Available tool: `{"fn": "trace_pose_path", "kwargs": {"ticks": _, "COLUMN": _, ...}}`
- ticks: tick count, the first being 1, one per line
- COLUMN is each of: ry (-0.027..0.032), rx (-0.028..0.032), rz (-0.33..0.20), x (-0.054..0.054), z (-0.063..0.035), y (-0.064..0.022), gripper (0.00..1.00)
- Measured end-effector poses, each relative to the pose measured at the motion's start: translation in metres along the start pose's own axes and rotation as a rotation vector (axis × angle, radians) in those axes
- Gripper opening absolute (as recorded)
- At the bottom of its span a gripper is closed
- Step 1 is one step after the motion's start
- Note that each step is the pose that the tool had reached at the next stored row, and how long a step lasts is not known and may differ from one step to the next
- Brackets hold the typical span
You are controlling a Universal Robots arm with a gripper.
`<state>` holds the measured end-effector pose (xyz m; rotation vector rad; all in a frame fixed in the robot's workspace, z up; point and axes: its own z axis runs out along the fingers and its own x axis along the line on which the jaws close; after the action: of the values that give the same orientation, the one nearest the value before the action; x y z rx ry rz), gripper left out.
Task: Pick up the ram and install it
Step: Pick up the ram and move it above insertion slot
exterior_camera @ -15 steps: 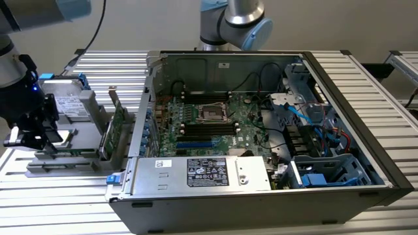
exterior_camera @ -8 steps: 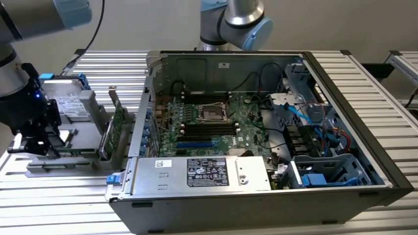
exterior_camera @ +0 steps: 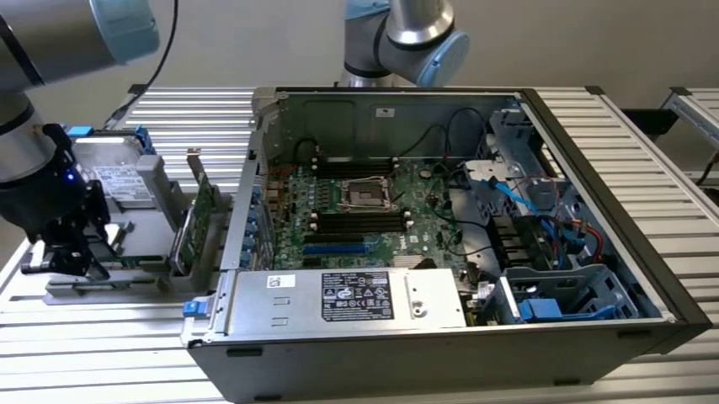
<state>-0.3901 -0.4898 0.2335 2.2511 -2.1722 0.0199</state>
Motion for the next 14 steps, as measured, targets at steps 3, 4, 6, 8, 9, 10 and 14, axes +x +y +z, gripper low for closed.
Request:
{"fn": "trace_pose_path", "kwargs": {"ticks": 3, "ry": -0.0049, "rx": 0.0023, "rz": 0.0, "x": 0.001, "z": 0.0048, "y": 0.0001, "gripper": 0.36}}
{"fn": "trace_pose_path", "kwargs": {"ticks": 4, "ry": -0.0064, "rx": 0.003, "rz": 0.0, "x": 0.001, "z": 0.0067, "y": 0.0001, "gripper": 0.36}}
{"fn": "trace_pose_path", "kwargs": {"ticks": 6, "ry": -0.0091, "rx": 0.0042, "rz": 0.0, "x": 0.002, "z": 0.0104, "y": 0.0001, "gripper": 0.36}}
{"fn": "trace_pose_path", "kwargs": {"ticks": 8, "ry": -0.0119, "rx": 0.0055, "rz": 0.0, "x": 0.003, "z": 0.014, "y": 0.0001, "gripper": 0.36}}
{"fn": "trace_pose_path", "kwargs": {"ticks": 9, "ry": -0.0133, "rx": 0.0061, "rz": 0.0, "x": 0.003, "z": 0.0159, "y": 0.0001, "gripper": 0.36}}
{"fn": "trace_pose_path", "kwargs": {"ticks": 10, "ry": -0.0146, "rx": 0.0067, "rz": 0.0, "x": 0.003, "z": 0.0178, "y": 0.0002, "gripper": 0.36}}
{"fn": "trace_pose_path", "kwargs": {"ticks": 14, "ry": -0.02, "rx": 0.0087, "rz": 0.0, "x": 0.005, "z": 0.0251, "y": 0.0002, "gripper": 0.36}}
